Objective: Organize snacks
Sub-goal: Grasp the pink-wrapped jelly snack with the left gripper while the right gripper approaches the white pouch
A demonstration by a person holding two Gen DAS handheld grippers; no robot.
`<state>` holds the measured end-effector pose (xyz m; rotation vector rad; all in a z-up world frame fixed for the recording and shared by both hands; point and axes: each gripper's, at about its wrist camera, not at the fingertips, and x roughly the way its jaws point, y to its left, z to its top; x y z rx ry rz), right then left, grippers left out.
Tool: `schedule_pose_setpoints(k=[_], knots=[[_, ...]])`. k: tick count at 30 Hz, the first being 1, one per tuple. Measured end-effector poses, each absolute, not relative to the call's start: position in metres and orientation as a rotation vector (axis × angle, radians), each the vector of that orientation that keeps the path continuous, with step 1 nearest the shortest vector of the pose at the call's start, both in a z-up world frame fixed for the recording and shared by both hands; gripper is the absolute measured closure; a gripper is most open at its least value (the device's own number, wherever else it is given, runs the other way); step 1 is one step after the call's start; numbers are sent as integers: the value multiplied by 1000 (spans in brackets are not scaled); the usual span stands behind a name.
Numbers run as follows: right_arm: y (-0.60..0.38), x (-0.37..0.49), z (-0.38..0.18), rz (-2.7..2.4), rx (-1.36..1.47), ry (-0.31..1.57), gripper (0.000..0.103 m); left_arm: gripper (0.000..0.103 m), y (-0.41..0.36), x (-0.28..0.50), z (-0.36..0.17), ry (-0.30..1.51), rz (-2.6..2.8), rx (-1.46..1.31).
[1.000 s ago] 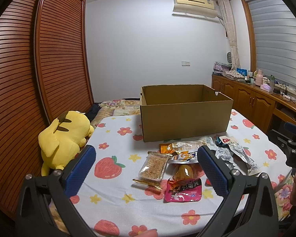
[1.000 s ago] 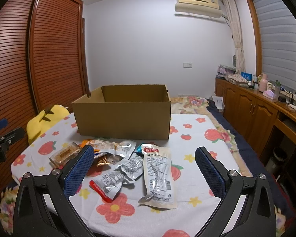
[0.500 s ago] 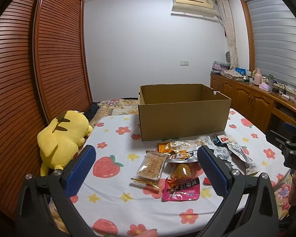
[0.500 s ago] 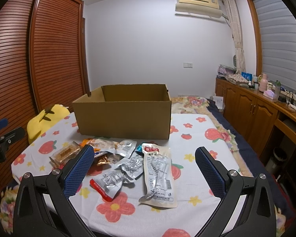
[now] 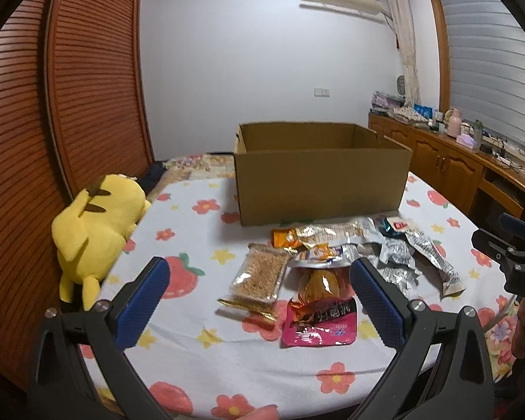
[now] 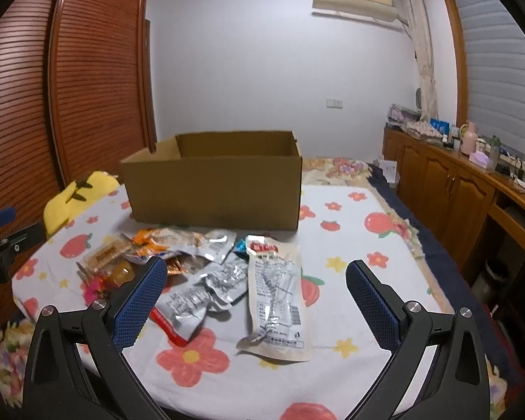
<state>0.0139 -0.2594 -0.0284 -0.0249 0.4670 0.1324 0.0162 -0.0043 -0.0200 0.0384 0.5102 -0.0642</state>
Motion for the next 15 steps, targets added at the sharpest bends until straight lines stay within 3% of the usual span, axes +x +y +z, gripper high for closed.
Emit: schedule_pose_setpoints(k=[11,15], knots=[[-286,43,-57,167,-23,584,0,0,-18,45,-44,618,-185,40],[-294,59,-68,233,8,658,9,2,-20,58,-52,674,-233,24]])
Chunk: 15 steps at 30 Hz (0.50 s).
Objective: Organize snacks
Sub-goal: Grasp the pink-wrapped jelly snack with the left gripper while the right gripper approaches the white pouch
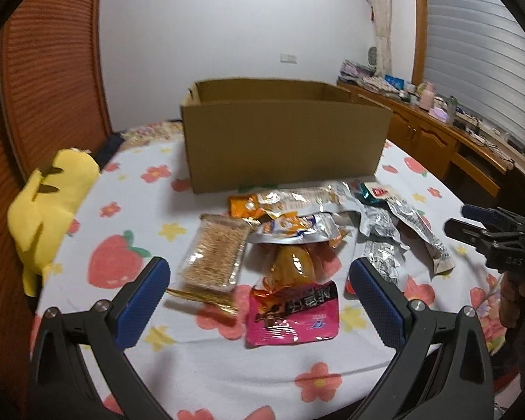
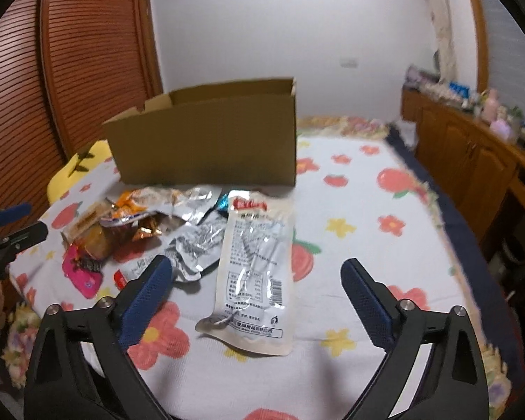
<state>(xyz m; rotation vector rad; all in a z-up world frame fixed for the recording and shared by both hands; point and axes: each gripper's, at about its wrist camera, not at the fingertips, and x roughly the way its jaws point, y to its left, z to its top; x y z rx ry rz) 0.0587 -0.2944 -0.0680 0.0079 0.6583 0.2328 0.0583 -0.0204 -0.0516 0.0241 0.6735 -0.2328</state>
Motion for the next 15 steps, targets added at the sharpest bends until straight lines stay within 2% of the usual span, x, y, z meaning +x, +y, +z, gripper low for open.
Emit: schedule_pose_setpoints(k=[2,7,9,11,12,14,15], knots=[[-294,68,-72,259,4,689,13,2,-21,65,-55,701,-249,13],[-289,85,-82,309,-7,749,22,13,-22,79,-63,775,-304,-16],[-288,92,-86,324,-4,774,25,27,-26,84,-65,794,-317,-2],[-286,100,-89,328,-13,790,27,33,-30,88,-66,809,-338,3],[-286,103,-90,329,-15,796,28,41,-32,90,-66,817,-349,2],[-287,109,-92,334,-9,808,29,48,-35,94,-67,838,-376,1],[-287,112,-93,336,-8,810,30,48,-36,96,-68,848,-391,-6]])
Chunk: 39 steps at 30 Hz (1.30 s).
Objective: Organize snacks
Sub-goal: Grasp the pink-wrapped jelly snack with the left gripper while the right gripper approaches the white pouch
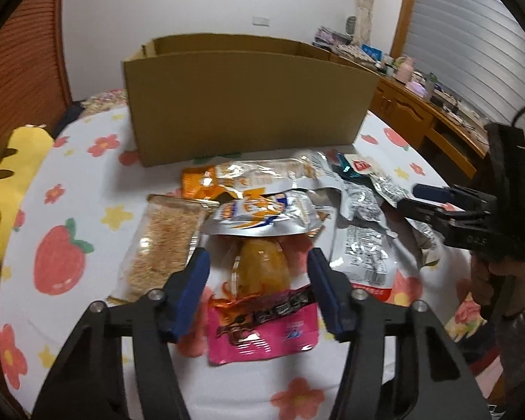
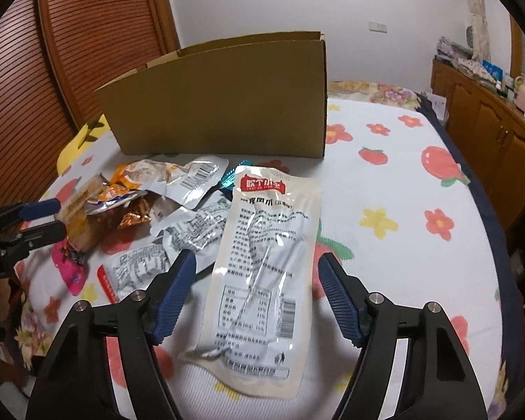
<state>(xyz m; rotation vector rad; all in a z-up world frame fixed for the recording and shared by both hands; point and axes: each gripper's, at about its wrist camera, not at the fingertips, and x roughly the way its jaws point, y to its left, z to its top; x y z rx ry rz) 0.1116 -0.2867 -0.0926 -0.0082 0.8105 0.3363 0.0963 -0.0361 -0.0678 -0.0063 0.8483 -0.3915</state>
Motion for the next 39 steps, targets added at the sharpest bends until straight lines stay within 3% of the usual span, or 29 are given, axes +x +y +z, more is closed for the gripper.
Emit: schedule_pose_setpoints(k=[13,21,32,39], knots=[[-282,136,-103,319,-66,834,31,48,-46,114,-74,892,-379,56],[-281,139,-107,319,-60,849,31,54,-43,116,-82,915,-368,77],[-277,139,-108,300,-78,850,31,72,-35,101,-75,891,-409,69],[-277,138,-108,300,-79,850,31,69,-34,94,-80,923,-426,81]])
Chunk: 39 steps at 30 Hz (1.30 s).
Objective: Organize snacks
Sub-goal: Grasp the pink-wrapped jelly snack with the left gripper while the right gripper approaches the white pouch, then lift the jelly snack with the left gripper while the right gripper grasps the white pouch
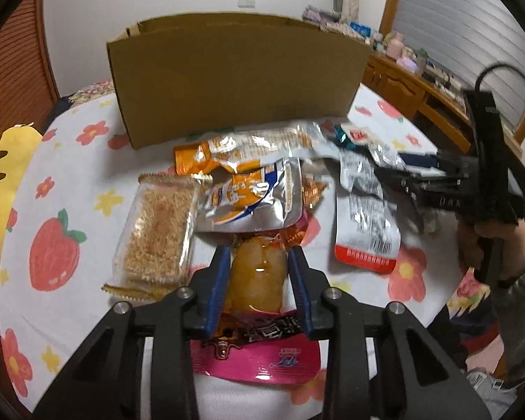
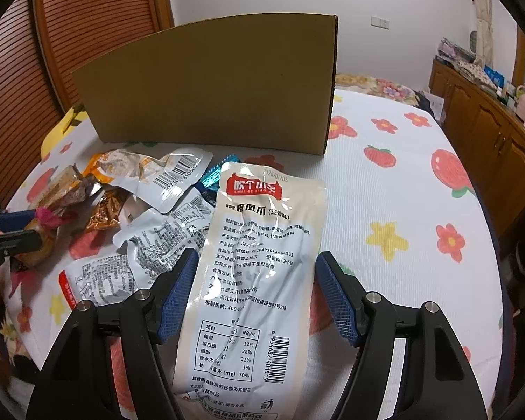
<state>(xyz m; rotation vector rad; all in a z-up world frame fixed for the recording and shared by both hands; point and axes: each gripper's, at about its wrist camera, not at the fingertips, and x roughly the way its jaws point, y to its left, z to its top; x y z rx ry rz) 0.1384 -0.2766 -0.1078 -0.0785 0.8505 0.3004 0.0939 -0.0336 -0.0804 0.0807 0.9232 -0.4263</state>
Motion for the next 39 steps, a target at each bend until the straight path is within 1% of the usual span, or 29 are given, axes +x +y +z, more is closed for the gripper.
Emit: schedule_pose_setpoints(k=[6,11,23,31,36,39], knots=[[-277,138,-108,300,-78,851,31,66,-36,92,-82,933,-435,107],[-277,138,-108,300,-78,851,31,70,-35,84,-83,915,-438,122],[-275,138,-109,299,-93,858,30,70,-21,58,-65,844,-462,51],[-270,135,-110,299,-164,876,39,70,-13,57,-56,812,-452,17],[-272,128,-104,304,-159,867,53,70,-14,58,-55,807,-448,15],[-275,124,-101,307,-140,861,55,70,-15,57,-53,800,-451,17]])
